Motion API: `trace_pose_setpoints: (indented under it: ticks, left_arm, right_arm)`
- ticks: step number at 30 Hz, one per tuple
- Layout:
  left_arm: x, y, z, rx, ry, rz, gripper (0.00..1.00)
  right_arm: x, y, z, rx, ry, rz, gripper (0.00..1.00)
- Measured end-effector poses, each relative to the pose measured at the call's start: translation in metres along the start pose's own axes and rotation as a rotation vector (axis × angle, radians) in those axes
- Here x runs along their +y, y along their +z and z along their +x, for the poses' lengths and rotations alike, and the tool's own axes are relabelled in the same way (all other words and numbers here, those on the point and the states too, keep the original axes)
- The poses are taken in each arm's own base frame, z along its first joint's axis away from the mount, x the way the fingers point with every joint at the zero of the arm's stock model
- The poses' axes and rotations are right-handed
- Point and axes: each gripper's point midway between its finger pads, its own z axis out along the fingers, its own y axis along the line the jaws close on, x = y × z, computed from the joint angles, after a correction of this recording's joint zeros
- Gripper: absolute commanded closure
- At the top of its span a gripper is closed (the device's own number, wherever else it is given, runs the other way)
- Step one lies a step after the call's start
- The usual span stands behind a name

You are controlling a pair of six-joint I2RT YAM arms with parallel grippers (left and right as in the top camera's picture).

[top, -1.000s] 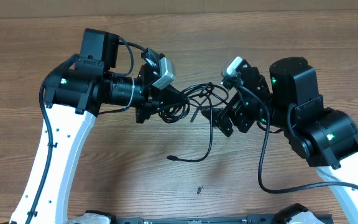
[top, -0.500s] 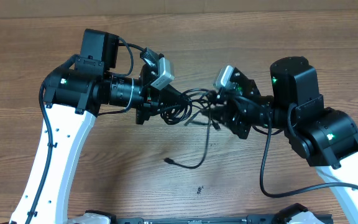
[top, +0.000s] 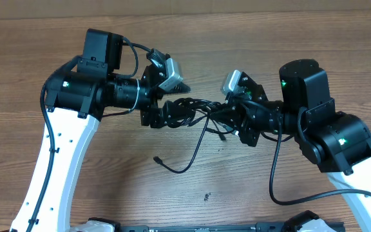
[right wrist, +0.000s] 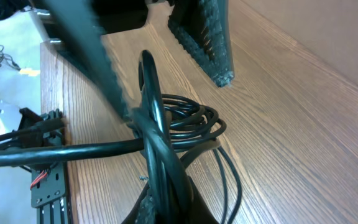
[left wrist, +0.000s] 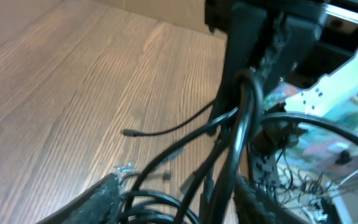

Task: Untangle cables

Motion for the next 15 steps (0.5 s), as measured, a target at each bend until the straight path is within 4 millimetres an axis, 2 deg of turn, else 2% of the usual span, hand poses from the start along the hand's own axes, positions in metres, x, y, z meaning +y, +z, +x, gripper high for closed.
trace_pose_setpoints:
  ticks: [3,10,13,15]
  left_arm:
    - [0.001,0.000,-0.007,-0.028,0.027,0.005,0.24]
    - [-0.001,-0.002,-0.028,-0.116,0.118,0.040,0.48]
    - [-0.003,-0.002,-0.033,-0.139,0.165,0.052,0.62]
    - [-0.004,-0.003,-0.035,-0.148,0.191,0.057,0.63]
  right_arm:
    - [-0.001,0.000,0.002,0.007,0.019,0.007,0.96]
    - [-0.007,0.000,0.005,0.021,0.087,0.040,0.96]
    - [-0.009,0.000,0.005,0.025,0.122,0.056,0.96]
    - [-0.010,0.000,0.006,0.025,0.154,0.063,0.96]
